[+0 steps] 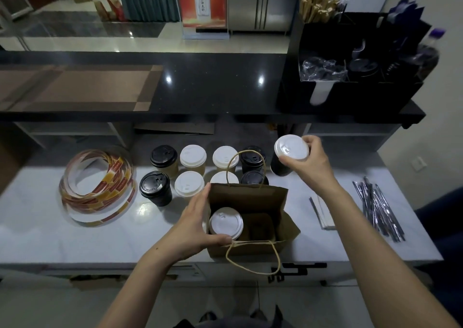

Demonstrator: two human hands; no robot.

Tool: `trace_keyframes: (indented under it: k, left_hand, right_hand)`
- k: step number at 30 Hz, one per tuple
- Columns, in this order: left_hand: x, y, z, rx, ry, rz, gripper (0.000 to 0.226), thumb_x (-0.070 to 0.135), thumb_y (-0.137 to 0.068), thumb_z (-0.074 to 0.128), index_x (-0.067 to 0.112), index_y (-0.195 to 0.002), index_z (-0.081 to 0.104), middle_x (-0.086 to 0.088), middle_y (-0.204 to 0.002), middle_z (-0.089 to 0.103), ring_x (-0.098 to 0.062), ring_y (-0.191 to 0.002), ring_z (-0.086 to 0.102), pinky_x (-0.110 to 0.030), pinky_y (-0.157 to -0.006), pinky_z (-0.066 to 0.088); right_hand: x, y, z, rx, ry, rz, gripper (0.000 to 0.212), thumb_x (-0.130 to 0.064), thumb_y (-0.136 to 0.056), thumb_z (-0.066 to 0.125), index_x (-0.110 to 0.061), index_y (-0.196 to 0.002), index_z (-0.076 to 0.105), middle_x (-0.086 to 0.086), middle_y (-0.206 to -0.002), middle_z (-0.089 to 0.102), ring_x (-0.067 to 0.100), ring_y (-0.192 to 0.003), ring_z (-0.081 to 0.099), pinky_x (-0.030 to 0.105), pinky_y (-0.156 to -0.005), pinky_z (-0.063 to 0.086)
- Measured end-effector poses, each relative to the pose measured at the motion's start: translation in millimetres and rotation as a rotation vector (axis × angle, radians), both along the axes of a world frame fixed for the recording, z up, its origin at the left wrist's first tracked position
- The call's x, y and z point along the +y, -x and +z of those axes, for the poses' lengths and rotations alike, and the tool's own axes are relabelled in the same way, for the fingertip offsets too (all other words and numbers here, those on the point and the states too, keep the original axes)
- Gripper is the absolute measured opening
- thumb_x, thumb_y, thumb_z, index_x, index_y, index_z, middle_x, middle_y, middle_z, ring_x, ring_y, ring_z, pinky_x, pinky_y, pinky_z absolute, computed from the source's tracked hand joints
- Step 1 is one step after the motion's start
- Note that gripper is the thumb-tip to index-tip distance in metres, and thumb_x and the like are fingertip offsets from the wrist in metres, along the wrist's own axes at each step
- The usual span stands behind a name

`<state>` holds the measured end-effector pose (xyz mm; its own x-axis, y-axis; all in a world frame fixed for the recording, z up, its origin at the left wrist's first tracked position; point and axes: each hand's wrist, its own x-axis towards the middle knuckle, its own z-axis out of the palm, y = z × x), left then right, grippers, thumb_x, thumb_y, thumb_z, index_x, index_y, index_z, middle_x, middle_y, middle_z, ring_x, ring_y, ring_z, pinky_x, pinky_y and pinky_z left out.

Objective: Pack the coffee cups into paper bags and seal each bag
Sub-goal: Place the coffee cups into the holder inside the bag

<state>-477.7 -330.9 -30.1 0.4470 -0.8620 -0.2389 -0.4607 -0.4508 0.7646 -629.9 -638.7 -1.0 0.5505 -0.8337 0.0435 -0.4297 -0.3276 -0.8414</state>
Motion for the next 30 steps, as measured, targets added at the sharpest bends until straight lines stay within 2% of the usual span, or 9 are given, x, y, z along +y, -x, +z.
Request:
trace_keyframes:
  k: [4, 6, 12, 16, 20, 25, 30]
  left_hand:
    - [0.3, -1.0, -1.2, 0.004, 0.026, -0.001, 0.138, 0.06, -0.066, 0.09, 0.05, -0.16, -0.01, 0.029, -0.165, 0.0, -0.005, -0.156, 0.007, -0.036, -0.127, 0.02]
    - [-0.5, -1.5, -1.5, 0.009, 0.029, -0.002, 0.138, 0.06, -0.066, 0.09, 0.05, -0.161, -0.01, 0.025, -0.169, -0.001, -0.006, -0.157, 0.007, -0.037, -0.127, 0.02]
    - [-1.1, -1.8, -2.2, 0.019, 0.032, -0.012, 0.14, 0.06, -0.065, 0.09, 0.049, -0.161, -0.011, 0.021, -0.17, -0.002, -0.006, -0.157, 0.005, -0.037, -0.127, 0.019]
    - [-2.3, -2.1, -2.3, 0.021, 0.02, -0.007, 0.141, 0.059, -0.065, 0.091, 0.048, -0.161, -0.012, 0.02, -0.171, -0.002, -0.008, -0.158, 0.006, -0.039, -0.128, 0.02]
    - [-3.2, -1.6, -1.5, 0.017, 0.029, -0.008, 0.141, 0.056, -0.066, 0.091, 0.045, -0.162, -0.011, 0.018, -0.171, -0.002, -0.007, -0.157, 0.006, -0.036, -0.127, 0.019]
    - [-2.8, -0.2, 0.7, 0.013, 0.026, -0.016, 0.139, 0.05, -0.069, 0.092, 0.044, -0.162, -0.012, 0.02, -0.171, -0.003, -0.002, -0.155, 0.004, -0.031, -0.126, 0.016]
    - [-3.4, 0.1, 1.6, 0.019, 0.019, -0.018, 0.141, 0.046, -0.069, 0.094, 0.044, -0.162, -0.012, 0.019, -0.171, -0.004, 0.001, -0.153, 0.002, -0.03, -0.125, 0.016]
  right_hand:
    - [16.0, 9.7, 35.6, -0.123, 0.016, 0.052, 0.078, -0.053, -0.071, 0.085, -0.031, -0.133, 0.042, -0.003, -0.132, 0.05, 0.018, -0.119, 0.054, 0.023, -0.084, 0.048]
    - [24.3, 15.5, 52.7, -0.16, 0.016, 0.076, 0.079, -0.057, -0.068, 0.08, -0.031, -0.133, 0.043, -0.004, -0.13, 0.051, 0.014, -0.116, 0.055, 0.019, -0.081, 0.048]
    - [49.4, 33.8, 89.5, -0.223, 0.013, 0.143, 0.085, -0.065, -0.063, 0.074, -0.029, -0.134, 0.044, -0.014, -0.119, 0.053, -0.013, -0.097, 0.057, 0.008, -0.073, 0.049]
    - [63.1, 41.3, 96.4, -0.206, -0.026, 0.22, 0.085, -0.064, -0.061, 0.073, -0.028, -0.132, 0.044, -0.014, -0.116, 0.053, -0.017, -0.095, 0.056, 0.008, -0.073, 0.049]
    - [70.6, 43.2, 88.8, -0.089, -0.074, 0.34, 0.086, -0.066, -0.059, 0.074, -0.032, -0.132, 0.044, -0.016, -0.119, 0.052, -0.017, -0.101, 0.054, 0.009, -0.074, 0.05]
    - [71.3, 41.8, 69.7, 0.098, -0.1, 0.498, 0.082, -0.069, -0.064, 0.079, -0.044, -0.136, 0.05, -0.022, -0.131, 0.055, -0.002, -0.12, 0.054, 0.022, -0.09, 0.053]
    - [80.7, 34.6, 53.1, 0.206, -0.043, 0.597, 0.081, -0.058, -0.069, 0.086, -0.044, -0.14, 0.048, -0.026, -0.134, 0.05, -0.001, -0.127, 0.048, 0.033, -0.108, 0.048]
